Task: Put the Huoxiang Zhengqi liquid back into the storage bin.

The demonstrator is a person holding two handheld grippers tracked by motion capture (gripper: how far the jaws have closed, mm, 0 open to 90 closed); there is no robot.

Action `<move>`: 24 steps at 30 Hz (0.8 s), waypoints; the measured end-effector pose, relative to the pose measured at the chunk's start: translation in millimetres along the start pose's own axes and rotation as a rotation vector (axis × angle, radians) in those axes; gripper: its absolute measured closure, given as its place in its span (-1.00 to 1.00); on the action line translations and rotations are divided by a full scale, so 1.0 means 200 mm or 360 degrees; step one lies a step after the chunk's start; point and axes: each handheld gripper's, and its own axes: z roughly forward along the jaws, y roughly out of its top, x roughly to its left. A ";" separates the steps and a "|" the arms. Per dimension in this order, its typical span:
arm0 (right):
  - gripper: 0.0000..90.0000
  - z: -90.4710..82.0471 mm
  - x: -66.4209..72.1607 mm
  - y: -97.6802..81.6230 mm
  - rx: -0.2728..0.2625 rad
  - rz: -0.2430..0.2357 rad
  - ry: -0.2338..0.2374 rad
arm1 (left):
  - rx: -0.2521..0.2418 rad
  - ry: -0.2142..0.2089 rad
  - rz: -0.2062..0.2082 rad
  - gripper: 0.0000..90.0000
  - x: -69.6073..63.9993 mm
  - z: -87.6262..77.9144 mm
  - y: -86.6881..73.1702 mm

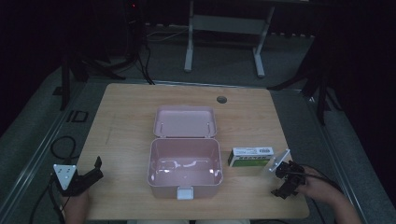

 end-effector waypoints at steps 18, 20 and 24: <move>-0.76 -0.09 0.05 0.08 0.0239 -0.0136 -0.0031 | 0.0006 -0.0011 0.0006 -0.97 0.00 0.00 0.00; -0.76 -0.12 0.05 0.10 0.0202 -0.0109 0.0015 | 0.0007 -0.0012 0.0007 -0.97 0.00 0.00 0.00; -0.76 -0.15 0.06 0.13 0.0167 -0.0145 0.0001 | 0.0007 -0.0013 0.0008 -0.97 0.00 0.00 0.00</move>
